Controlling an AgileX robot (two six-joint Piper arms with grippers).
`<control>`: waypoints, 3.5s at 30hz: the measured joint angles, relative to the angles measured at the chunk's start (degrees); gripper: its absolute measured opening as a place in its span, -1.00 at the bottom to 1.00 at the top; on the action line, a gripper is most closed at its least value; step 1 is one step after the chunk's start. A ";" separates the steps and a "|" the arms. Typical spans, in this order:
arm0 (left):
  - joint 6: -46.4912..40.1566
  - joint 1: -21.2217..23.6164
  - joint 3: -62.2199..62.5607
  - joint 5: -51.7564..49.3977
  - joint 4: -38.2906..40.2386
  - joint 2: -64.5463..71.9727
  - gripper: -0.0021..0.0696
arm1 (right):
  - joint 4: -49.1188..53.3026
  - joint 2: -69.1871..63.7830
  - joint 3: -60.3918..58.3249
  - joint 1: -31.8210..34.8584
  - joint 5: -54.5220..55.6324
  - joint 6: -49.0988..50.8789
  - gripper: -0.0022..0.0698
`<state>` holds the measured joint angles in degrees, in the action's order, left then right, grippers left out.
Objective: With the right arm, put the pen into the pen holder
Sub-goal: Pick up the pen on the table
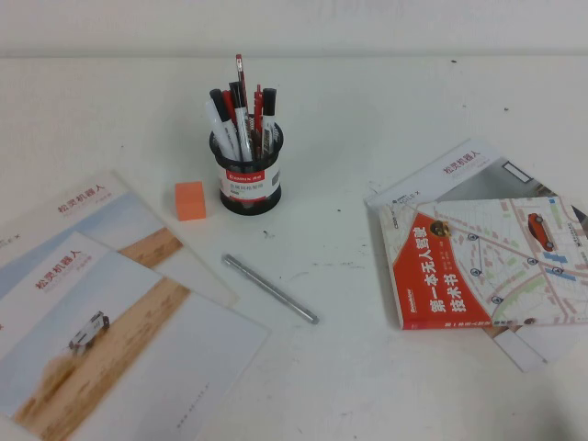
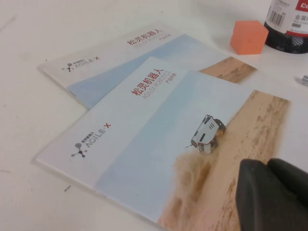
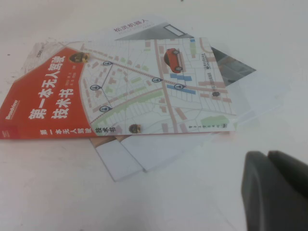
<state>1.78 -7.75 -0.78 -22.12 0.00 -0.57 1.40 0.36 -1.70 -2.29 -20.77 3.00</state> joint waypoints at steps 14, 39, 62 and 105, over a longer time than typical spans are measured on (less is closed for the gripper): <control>0.00 0.00 0.00 0.00 0.00 0.00 -0.94 | 0.00 0.00 0.00 0.00 0.00 0.00 -1.00; 0.00 0.00 0.00 0.00 0.00 0.00 -0.94 | -48.57 0.00 0.00 0.00 9.90 0.00 -1.00; 0.00 0.00 0.00 0.00 0.00 0.00 -0.94 | -51.77 -16.68 19.56 0.00 -0.98 -22.72 -1.00; 0.00 0.00 0.00 0.00 0.00 0.00 -0.94 | -3.67 -124.32 112.20 -37.83 -49.29 -19.12 0.17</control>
<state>1.78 -7.75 -0.78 -22.12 0.00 -0.57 -2.26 -123.96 110.50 -40.12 -70.06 -16.12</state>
